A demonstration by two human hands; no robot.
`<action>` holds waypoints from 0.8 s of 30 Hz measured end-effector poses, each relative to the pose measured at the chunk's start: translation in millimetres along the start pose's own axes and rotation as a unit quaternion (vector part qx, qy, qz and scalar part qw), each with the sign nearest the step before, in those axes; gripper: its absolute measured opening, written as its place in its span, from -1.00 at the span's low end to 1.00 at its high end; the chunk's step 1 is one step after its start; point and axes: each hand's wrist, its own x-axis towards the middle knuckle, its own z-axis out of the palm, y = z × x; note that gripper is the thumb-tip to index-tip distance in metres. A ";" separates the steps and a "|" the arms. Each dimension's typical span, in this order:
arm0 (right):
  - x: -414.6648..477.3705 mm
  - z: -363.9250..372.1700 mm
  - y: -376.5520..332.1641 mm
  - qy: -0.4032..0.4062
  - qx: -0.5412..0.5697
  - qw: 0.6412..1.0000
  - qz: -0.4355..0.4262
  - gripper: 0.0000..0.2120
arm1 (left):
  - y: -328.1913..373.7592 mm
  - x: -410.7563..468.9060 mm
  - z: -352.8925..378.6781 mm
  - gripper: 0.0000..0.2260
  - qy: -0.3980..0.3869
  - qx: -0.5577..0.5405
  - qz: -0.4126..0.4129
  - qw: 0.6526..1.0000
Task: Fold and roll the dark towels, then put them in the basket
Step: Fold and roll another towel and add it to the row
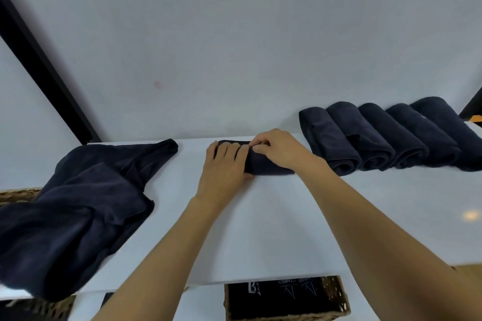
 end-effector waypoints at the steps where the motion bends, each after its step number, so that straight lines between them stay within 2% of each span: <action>1: -2.3 5.0 -2.7 0.039 -0.052 0.998 -0.008 -0.77 | -4.7 5.4 -3.1 -0.54 -0.033 -0.022 0.002 0.999; 4: -22.9 29.4 3.0 0.171 -0.185 0.961 -0.113 -0.74 | -17.7 31.0 -15.4 -0.69 -0.161 -0.107 -0.023 0.981; 6: -32.9 41.3 14.1 0.187 -0.195 0.950 -0.155 -0.64 | -23.1 47.9 -22.3 -0.75 -0.230 -0.155 -0.048 0.959; 8: -25.6 40.3 22.3 0.154 -0.204 0.955 -0.149 -0.52 | -23.9 58.5 -20.3 -0.73 -0.270 -0.171 -0.073 0.945; 10: -10.7 28.8 16.3 0.108 -0.209 0.965 -0.114 -0.56 | -18.5 56.1 -14.2 -0.68 -0.232 -0.135 -0.106 0.957; 12: 4.1 14.8 8.1 0.081 -0.196 0.974 -0.075 -0.65 | -6.4 39.9 -5.3 -0.65 -0.099 -0.074 -0.147 0.981; 14: 15.1 6.5 4.4 0.057 -0.159 0.985 -0.017 -0.71 | 12.2 19.9 0.0 -0.63 -0.006 -0.119 -0.202 0.972; 17: 22.3 3.1 -1.1 0.044 -0.104 0.991 0.070 -0.76 | 42.1 13.6 -0.7 -0.52 -0.044 -0.330 -0.318 0.888; 19: 20.9 0.5 -4.0 0.043 -0.062 0.991 0.110 -0.77 | 56.7 25.5 -4.1 -0.51 -0.066 -0.388 -0.339 0.855; 21: 12.8 -5.7 -2.0 0.037 -0.057 0.990 0.125 -0.80 | 69.2 40.1 -9.7 -0.54 -0.073 -0.419 -0.339 0.839; 24: -5.1 -15.1 12.4 0.053 -0.195 0.972 0.117 -0.79 | 86.2 54.2 -4.4 -0.57 -0.096 -0.440 -0.309 0.837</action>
